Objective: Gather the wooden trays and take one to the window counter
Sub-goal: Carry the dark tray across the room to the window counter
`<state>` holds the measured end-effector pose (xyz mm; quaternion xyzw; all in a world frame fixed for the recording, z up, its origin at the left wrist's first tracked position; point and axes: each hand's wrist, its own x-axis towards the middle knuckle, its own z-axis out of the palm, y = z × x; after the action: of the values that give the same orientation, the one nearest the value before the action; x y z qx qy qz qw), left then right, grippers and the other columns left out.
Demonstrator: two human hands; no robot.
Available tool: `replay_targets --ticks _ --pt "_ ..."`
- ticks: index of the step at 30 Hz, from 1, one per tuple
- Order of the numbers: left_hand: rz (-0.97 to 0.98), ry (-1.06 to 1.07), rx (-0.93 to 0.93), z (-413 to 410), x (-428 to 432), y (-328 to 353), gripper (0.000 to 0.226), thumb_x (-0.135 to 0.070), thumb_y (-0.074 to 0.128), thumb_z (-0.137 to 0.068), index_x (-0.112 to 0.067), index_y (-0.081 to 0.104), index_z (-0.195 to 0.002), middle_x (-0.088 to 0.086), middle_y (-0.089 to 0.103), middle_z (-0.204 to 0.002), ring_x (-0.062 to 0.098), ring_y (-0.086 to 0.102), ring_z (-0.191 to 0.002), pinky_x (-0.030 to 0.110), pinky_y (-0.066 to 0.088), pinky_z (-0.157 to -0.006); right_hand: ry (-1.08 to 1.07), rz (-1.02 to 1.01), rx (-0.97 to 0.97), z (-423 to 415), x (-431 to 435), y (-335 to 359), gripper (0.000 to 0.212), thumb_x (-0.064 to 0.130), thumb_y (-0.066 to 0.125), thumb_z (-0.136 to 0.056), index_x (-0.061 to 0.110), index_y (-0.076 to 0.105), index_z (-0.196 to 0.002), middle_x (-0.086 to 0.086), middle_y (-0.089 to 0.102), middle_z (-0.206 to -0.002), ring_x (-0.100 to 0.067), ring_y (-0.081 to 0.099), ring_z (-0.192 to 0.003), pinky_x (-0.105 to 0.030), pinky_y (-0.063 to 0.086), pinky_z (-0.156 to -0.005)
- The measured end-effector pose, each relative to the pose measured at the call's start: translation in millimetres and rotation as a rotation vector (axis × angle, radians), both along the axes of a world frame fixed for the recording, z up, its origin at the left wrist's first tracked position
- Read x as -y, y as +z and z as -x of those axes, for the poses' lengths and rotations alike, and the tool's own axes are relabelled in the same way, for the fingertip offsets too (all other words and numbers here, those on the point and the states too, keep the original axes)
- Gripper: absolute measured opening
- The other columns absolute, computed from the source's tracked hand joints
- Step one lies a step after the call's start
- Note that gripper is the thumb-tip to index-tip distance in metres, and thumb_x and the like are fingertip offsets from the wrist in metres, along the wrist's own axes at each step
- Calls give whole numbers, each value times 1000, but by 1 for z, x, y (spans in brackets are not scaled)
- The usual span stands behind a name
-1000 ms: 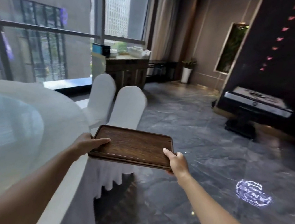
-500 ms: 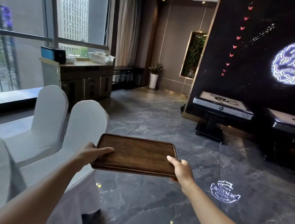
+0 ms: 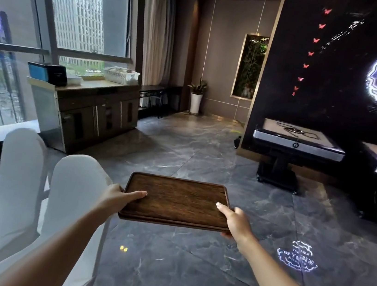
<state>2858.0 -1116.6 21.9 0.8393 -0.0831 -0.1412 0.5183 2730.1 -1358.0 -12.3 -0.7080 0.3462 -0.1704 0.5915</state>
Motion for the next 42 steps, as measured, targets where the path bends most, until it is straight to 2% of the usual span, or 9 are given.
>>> replay_targets --ticks 5,10,12,17,21,26,30,36,42 --pt "-64 88 0 -93 74 -19 42 -42 73 -74 -10 51 -60 2 50 -59 14 45 -52 23 33 -45 63 24 2 -102 80 -13 29 35 62 -84 7 55 -85 -6 57 -76 -17 56 -61 -23 43 -41" --pt "-23 185 -26 -184 140 -12 42 -41 73 -75 -10 49 -60 2 47 -58 13 42 -49 24 29 -44 164 50 4 -217 157 8 33 35 62 -84 4 57 -91 -8 58 -82 -17 56 -62 -26 43 -44" --pt "-11 217 -33 -224 158 -8 41 -43 73 -74 -9 51 -65 3 50 -62 13 44 -53 24 31 -45 200 59 15 -265 181 13 29 34 61 -85 6 53 -85 -6 56 -77 -16 54 -59 -25 42 -43" --pt "-19 277 -47 -320 191 -13 39 -42 73 -74 -10 52 -68 5 54 -68 14 48 -59 25 34 -50 274 64 -17 -377 221 -3 31 37 60 -85 8 53 -82 -7 58 -82 -21 57 -71 -29 45 -52" --pt "-54 304 -43 -409 212 -32 40 -41 74 -74 -8 52 -65 4 51 -63 13 45 -55 24 31 -48 332 63 -32 -476 243 -23 29 35 59 -86 10 48 -75 -5 55 -78 -16 54 -63 -23 43 -41" --pt "-40 352 -12 -552 234 -32 43 -40 74 -74 -9 50 -56 4 47 -56 15 43 -50 26 30 -46 354 70 7 -634 265 -21 27 35 60 -86 11 52 -75 -4 56 -77 -19 56 -67 -26 44 -44" --pt "-13 378 -5 -670 248 -14 43 -38 73 -76 -10 48 -55 3 46 -54 14 41 -49 25 29 -45 376 102 -1 -764 282 -4 33 39 60 -84 6 55 -83 -6 57 -78 -24 57 -72 -33 45 -57" --pt "-32 413 -9 -815 276 -11 42 -38 73 -76 -11 49 -54 3 47 -55 14 43 -50 25 30 -47 411 106 -12 -920 312 -2 31 38 60 -85 9 53 -77 -4 55 -72 -19 52 -62 -26 38 -46" --pt "-44 460 -64 -953 305 -43 41 -43 74 -73 -12 52 -56 2 51 -58 13 46 -53 24 32 -48 479 96 -50 -1072 345 -30 31 37 60 -85 9 51 -75 -5 55 -77 -17 51 -66 -26 38 -47"
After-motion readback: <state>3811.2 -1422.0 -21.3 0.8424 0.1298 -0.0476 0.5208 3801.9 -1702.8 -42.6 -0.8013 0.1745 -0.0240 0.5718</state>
